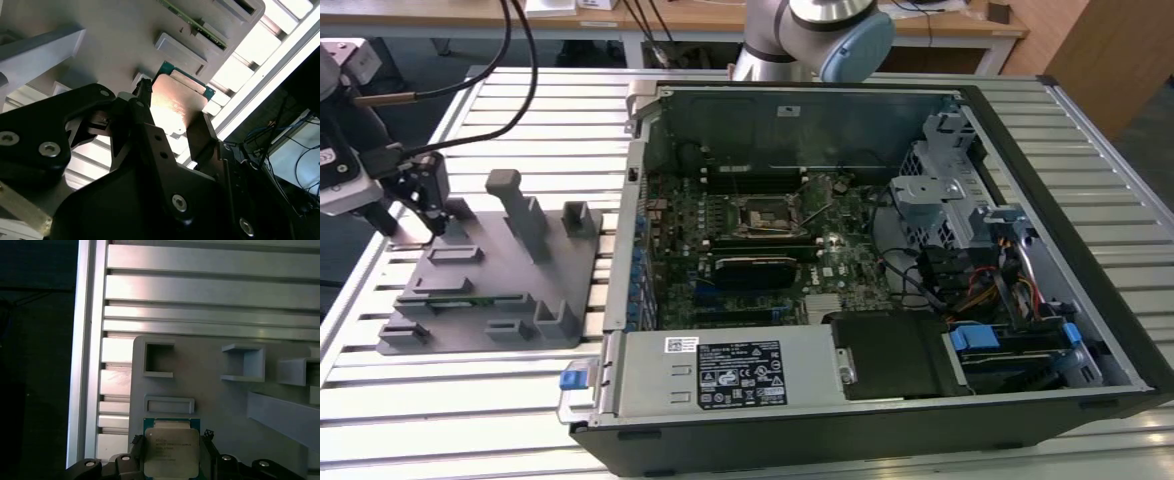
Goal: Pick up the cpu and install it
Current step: 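Pick up the cpu and move it towards the insertion slot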
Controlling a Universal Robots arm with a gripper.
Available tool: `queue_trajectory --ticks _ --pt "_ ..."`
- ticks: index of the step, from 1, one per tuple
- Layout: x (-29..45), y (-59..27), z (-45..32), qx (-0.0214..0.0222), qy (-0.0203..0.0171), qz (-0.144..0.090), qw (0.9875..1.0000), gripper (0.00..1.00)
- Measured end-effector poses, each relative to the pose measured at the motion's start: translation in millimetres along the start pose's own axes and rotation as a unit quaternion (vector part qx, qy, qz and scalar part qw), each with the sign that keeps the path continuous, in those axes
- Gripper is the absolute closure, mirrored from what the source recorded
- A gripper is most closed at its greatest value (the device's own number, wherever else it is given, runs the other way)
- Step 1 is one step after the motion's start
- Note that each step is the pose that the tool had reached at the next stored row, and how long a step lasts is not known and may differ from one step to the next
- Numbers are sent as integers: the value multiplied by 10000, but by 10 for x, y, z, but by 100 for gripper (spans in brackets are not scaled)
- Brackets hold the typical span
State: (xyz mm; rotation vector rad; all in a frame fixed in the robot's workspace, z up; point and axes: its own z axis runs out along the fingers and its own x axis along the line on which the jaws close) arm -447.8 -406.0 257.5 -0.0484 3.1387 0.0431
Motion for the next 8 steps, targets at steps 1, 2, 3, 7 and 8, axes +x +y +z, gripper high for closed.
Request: queue_trajectory --ticks 1,2,3,7,8 --pt "0 0 -8 0 0 0 10000 47" --pt "0 1 -16 0 0 0 10000 47" --pt "0 1 -25 0 -1 0 10000 47" --pt "0 3 -64 0 0 0 10000 47" --pt "0 3 -75 0 0 0 10000 47"
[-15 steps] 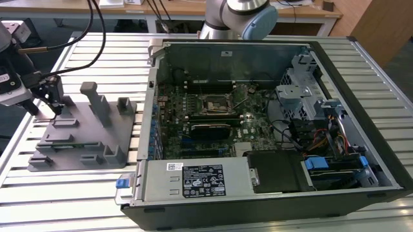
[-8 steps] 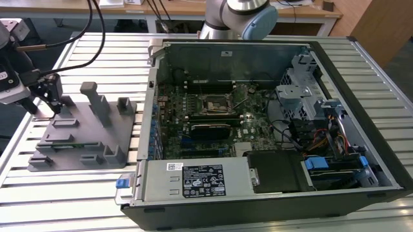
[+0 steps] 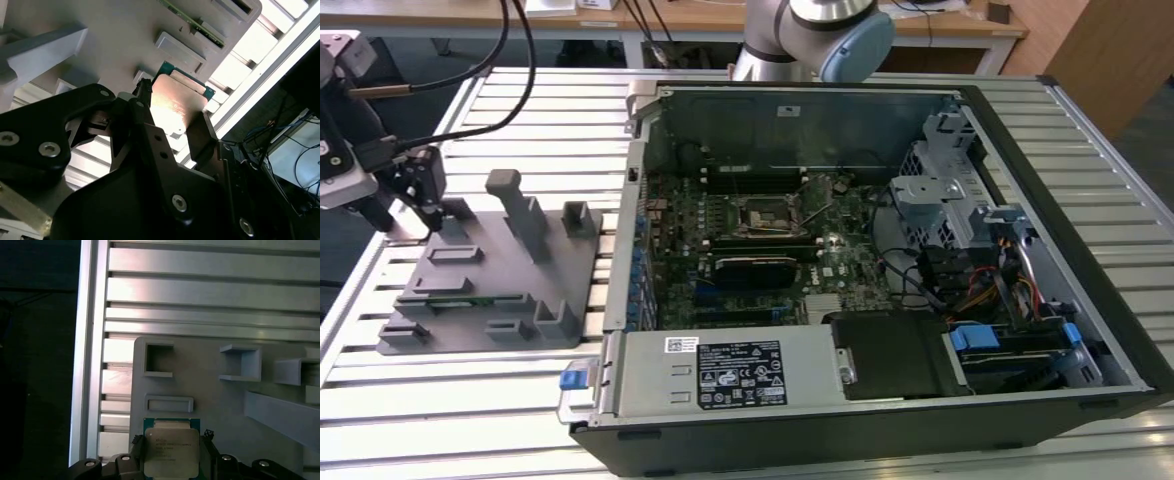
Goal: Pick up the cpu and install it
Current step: 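Pick up the cpu and move it towards the insertion slot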
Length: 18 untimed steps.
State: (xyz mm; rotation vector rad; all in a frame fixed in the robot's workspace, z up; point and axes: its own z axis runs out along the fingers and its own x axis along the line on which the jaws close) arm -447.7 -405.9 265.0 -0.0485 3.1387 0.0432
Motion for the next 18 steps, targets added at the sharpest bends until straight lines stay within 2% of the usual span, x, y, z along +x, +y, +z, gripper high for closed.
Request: queue_trajectory --ticks 9,18 --pt "0 6 -118 0 0 0 10000 47" --pt "-1 13 -273 0 0 0 10000 47"
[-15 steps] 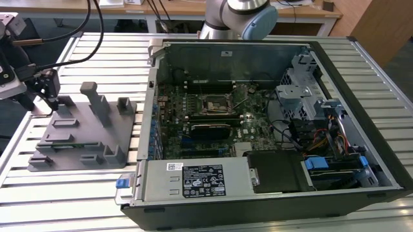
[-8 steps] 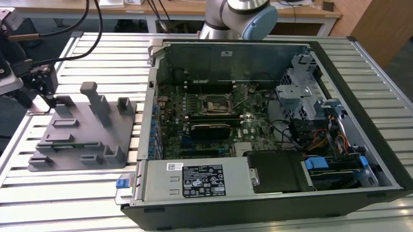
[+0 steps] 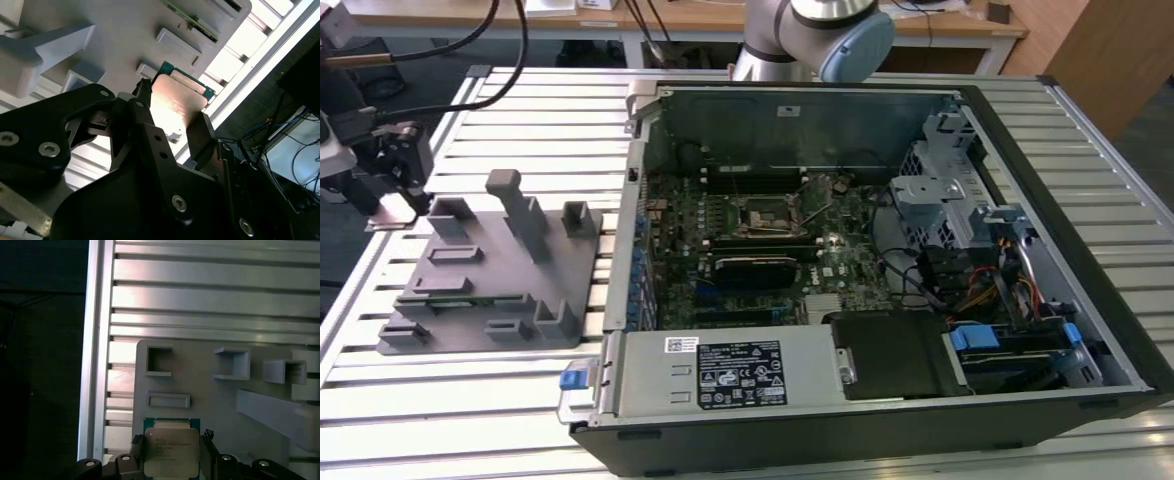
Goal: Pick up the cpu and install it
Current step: 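Pick up the cpu and move it towards the insertion slot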
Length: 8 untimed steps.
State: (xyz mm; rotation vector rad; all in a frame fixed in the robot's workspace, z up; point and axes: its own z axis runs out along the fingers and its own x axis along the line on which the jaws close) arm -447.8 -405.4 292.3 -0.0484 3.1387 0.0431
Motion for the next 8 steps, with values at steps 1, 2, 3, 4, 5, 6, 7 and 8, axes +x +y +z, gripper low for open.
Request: queue_trajectory --ticks 1,2,3,4,5,6,7,8 --pt "0 1 -19 0 0 0 10000 47" --pt "0 2 -39 0 0 0 10000 47" --pt "0 3 -59 0 0 0 10000 47" --pt "0 4 -79 0 0 0 10000 47" --pt "0 5 -100 0 0 0 10000 47" --pt "-1 6 -121 0 0 0 10000 47" --pt "-1 7 -141 0 0 0 10000 47" --pt "-1 8 -160 0 -1 0 10000 47"
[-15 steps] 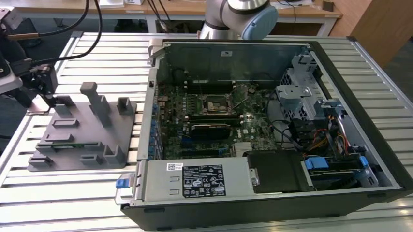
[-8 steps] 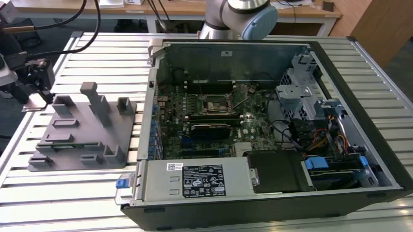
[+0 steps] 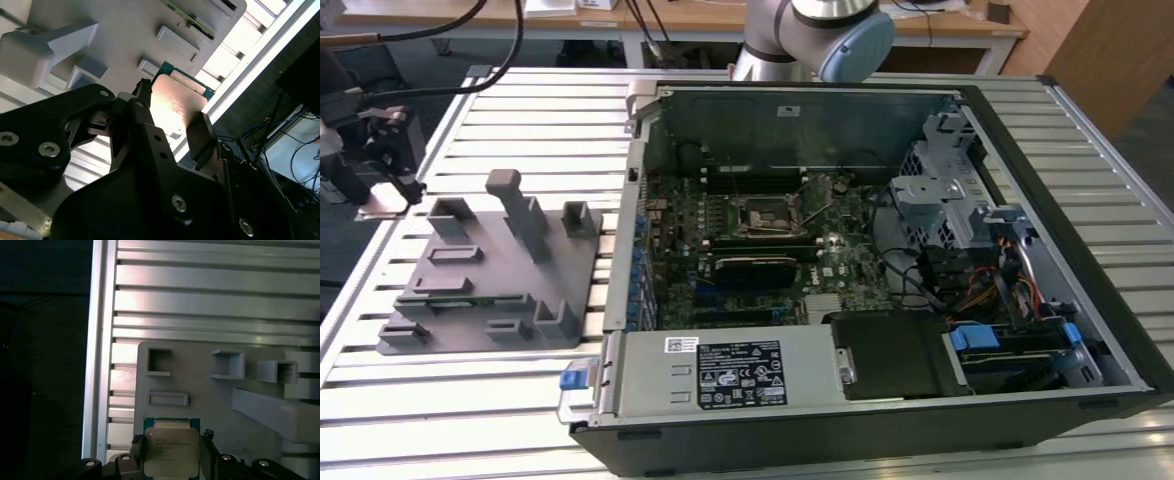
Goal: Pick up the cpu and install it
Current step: 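Pick up the cpu and move it towards the insertion slot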
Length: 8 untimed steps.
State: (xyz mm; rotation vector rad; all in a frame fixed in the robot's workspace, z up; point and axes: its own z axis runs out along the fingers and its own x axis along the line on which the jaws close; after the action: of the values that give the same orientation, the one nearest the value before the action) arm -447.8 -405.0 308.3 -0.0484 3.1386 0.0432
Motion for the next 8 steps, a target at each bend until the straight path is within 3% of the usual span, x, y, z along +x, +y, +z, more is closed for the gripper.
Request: queue_trajectory --ticks 8 --pt "-1 8 -170 0 0 0 10000 47"
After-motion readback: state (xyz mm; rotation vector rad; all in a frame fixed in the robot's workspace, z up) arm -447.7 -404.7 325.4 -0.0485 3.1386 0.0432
